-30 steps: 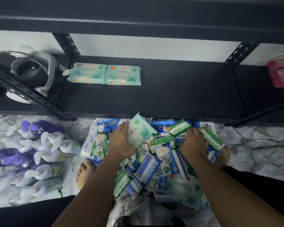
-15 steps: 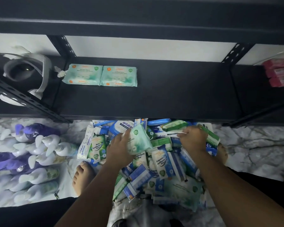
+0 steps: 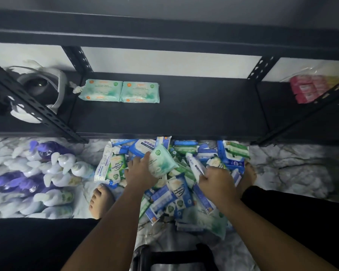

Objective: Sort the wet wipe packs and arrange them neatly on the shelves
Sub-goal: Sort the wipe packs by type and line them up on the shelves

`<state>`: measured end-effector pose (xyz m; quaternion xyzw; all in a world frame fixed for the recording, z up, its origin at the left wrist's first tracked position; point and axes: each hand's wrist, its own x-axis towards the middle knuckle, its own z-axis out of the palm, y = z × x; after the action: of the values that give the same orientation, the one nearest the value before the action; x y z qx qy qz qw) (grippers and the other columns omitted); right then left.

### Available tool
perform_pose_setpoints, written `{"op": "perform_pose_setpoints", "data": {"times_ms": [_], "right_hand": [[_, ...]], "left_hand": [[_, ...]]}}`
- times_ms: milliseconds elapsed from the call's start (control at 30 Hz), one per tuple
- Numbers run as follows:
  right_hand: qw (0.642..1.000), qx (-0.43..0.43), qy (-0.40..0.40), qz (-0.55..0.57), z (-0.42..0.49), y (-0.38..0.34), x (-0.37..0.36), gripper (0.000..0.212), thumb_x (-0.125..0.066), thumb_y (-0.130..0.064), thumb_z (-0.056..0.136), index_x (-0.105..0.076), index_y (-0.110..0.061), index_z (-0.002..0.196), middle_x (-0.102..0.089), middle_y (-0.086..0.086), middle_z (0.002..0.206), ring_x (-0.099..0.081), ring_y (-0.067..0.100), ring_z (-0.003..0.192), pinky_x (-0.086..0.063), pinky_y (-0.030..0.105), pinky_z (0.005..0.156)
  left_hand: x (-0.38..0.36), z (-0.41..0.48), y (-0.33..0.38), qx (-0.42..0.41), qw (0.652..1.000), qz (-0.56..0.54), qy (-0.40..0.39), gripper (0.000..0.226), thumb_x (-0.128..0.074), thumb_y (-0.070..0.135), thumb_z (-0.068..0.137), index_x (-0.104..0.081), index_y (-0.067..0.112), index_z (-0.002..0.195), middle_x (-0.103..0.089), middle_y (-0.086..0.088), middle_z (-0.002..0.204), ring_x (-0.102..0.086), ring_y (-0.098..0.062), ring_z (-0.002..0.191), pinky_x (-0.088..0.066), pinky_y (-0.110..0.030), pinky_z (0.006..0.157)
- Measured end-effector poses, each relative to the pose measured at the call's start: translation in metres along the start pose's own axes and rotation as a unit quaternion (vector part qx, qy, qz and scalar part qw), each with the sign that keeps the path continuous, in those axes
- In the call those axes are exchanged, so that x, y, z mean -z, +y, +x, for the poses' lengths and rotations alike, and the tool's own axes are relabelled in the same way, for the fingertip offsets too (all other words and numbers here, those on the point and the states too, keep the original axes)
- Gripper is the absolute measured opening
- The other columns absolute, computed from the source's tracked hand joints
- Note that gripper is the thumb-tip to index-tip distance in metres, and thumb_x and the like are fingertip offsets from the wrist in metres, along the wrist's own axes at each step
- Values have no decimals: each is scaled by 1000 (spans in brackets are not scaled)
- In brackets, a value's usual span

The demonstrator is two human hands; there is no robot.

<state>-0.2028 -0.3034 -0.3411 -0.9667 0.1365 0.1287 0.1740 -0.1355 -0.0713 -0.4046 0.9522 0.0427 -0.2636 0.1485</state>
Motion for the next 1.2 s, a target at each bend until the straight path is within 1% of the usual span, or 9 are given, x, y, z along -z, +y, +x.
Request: {"op": "perform_pose_setpoints", "data": {"times_ms": [67, 133, 233, 333, 400, 567, 767, 967, 1200], "right_hand": [[991, 9, 10, 134, 3, -11, -5, 50, -61, -17, 91, -32, -16, 50, -29, -1, 46, -36, 19, 44, -29, 28, 49], [956, -16, -79, 283, 6, -17, -5, 40, -64, -21, 95, -60, -10, 57, -55, -2, 52, -55, 12, 47, -46, 24, 52], [970, -9, -103, 222, 15, -11, -4, 14, -69, -17, 89, -73, -14, 101, -72, 2, 101, -68, 14, 90, -57, 33, 81], [980, 77, -181, -30, 28, 7, -13, 87, -74, -17, 74, -36, -26, 151, -32, 5, 156, -35, 29, 140, -41, 43, 108], [955, 121, -241, -124, 30, 9, -24, 116, -80, -32, 70, -4, -33, 158, -2, -1, 166, -9, 34, 150, -25, 55, 117], [951, 122, -216, -187, 12, 9, -68, 136, -76, -67, 68, 20, -30, 156, 9, 6, 167, 1, 36, 153, -12, 62, 118], [969, 148, -146, -134, 12, 10, -69, 109, -71, -62, 64, -13, -31, 151, -34, -4, 150, -31, 25, 137, -25, 54, 109], [986, 139, -73, -53, 44, 3, -8, 111, -69, -77, 52, -25, -33, 145, -47, -8, 134, -41, 20, 124, -26, 45, 102], [990, 98, 51, -87, 133, -9, 38, 99, -74, -76, 51, -40, -35, 134, -51, -7, 126, -50, 26, 116, -37, 47, 96]], "left_hand": [[-1, -3, -2, 10, 1000, 6, 1, 111, -80, 44, 72, -9, 38, 157, -27, -11, 156, -25, -34, 145, -27, -59, 114], [-2, -5, -4, 15, 1000, 18, 2, 112, -79, 50, 71, -8, 38, 157, -28, -12, 155, -26, -35, 144, -28, -59, 114], [0, -4, -4, 22, 999, 40, 4, 112, -77, 57, 73, -5, 40, 157, -22, -14, 158, -21, -38, 146, -25, -59, 115], [-1, -2, -3, 26, 998, 55, 6, 113, -77, 57, 74, -1, 42, 156, -16, -15, 162, -18, -42, 148, -22, -61, 116], [-5, -1, -4, 24, 998, 61, 7, 114, -76, 58, 74, 1, 42, 156, -15, -16, 162, -18, -43, 147, -23, -61, 116], [-14, 1, -8, 25, 999, 34, -3, 115, -76, 55, 75, 3, 40, 156, -15, -16, 161, -18, -43, 148, -21, -61, 117], [-12, 8, -17, 14, 1000, 4, -10, 117, -80, 55, 69, -3, 37, 156, -26, -10, 156, -31, -35, 143, -30, -57, 113], [22, 18, -22, -4, 998, -16, 59, 100, -81, 52, 54, -36, 26, 141, -50, 2, 134, -49, -26, 127, -41, -49, 107], [108, 88, -5, -129, 980, 57, 140, 88, -77, 38, 64, -43, 28, 145, -52, 0, 137, -43, -26, 133, -32, -50, 115]]}}
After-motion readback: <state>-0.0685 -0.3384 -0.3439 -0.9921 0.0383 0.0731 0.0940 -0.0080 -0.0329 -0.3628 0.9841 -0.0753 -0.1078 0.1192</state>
